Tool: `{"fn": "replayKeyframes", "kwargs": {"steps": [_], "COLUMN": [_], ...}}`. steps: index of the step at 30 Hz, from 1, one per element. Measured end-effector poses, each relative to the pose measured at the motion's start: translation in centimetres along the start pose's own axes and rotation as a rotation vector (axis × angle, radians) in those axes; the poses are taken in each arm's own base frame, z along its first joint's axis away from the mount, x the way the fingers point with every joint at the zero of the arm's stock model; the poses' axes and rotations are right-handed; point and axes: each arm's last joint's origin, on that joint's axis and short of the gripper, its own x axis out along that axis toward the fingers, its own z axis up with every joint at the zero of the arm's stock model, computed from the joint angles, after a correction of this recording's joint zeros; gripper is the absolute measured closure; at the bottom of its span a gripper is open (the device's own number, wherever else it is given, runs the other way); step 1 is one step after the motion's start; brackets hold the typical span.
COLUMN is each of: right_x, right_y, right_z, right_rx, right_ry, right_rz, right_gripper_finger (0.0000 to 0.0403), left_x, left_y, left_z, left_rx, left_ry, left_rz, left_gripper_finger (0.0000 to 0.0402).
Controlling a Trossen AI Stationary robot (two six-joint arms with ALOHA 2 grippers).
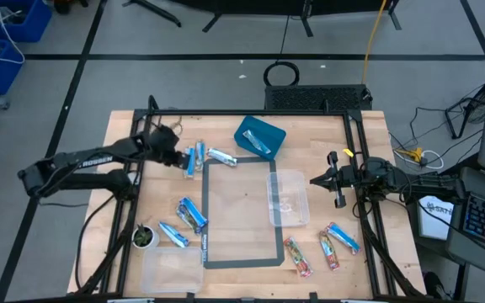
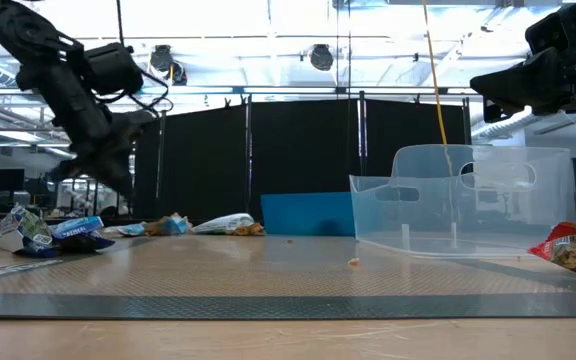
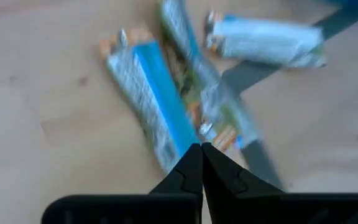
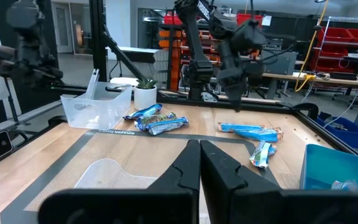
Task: Pick and place Granola Bars by type
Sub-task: Put the orange granola bar into the blue bin
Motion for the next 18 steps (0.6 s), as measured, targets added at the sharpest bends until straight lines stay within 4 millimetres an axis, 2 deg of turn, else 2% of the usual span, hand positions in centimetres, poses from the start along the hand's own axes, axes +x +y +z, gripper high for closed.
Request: {"fn": "replayKeyframes", "kwargs": {"steps": [4, 8, 12, 18], "right_x": [0.0, 0.0, 0.0, 0.0], "right_y": [0.0, 0.0, 0.0, 0.0], "right_z": [0.0, 0.0, 0.0, 0.0], "right_rx": [0.0, 0.0, 0.0, 0.0], "right_ry": [0.0, 0.0, 0.0, 0.0], "right_rz": [0.0, 0.0, 0.0, 0.0], "right_gripper_finger": [0.0399, 0.0399, 0.0399, 0.0399], "left_x": [0.1, -0.2, 0.3, 1.6], "left_y": [-1.3, -2.7, -3.4, -4.3], "left_z": [-0.9, -0.9, -1.2, -1.2], "left_rx": [0.016, 0.111, 0.233, 0.195], "left_ry": [-0.049, -0.118, -0.127, -0.097], "left_rz": [0.045, 0.071, 0.105, 0.149], "left_gripper_finger": [0.0381, 0.0365, 0.033, 0.0274]}}
